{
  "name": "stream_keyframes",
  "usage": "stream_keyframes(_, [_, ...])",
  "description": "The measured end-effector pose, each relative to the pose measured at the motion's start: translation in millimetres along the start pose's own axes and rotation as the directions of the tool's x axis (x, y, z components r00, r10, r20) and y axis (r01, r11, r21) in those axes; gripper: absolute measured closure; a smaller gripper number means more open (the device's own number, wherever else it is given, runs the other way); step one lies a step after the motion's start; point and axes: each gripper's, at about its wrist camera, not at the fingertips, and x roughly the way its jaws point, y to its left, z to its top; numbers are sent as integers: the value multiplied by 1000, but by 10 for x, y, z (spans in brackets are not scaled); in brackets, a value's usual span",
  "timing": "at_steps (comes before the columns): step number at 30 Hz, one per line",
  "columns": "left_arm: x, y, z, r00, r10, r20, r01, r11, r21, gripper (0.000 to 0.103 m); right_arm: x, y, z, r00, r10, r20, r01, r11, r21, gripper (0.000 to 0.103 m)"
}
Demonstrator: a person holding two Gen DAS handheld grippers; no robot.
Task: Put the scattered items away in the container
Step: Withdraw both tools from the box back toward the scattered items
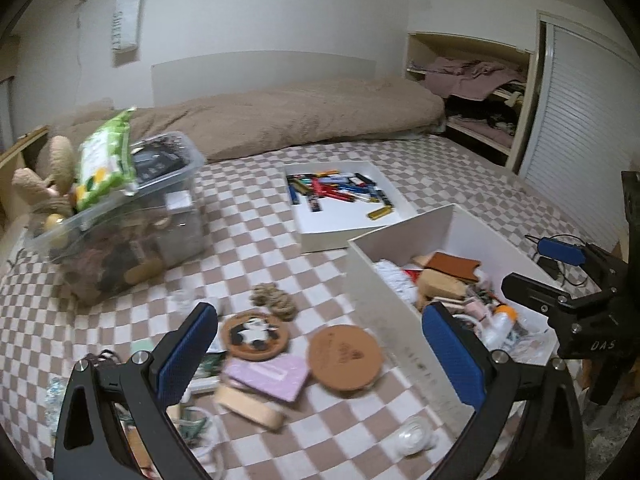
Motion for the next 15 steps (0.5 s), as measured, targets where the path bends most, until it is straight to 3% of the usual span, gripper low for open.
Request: stream_keyframes(15, [-309,783,-258,996,90,3,-89,992,-89,0,226,751,18,996,85,-20,-86,995,-49,0])
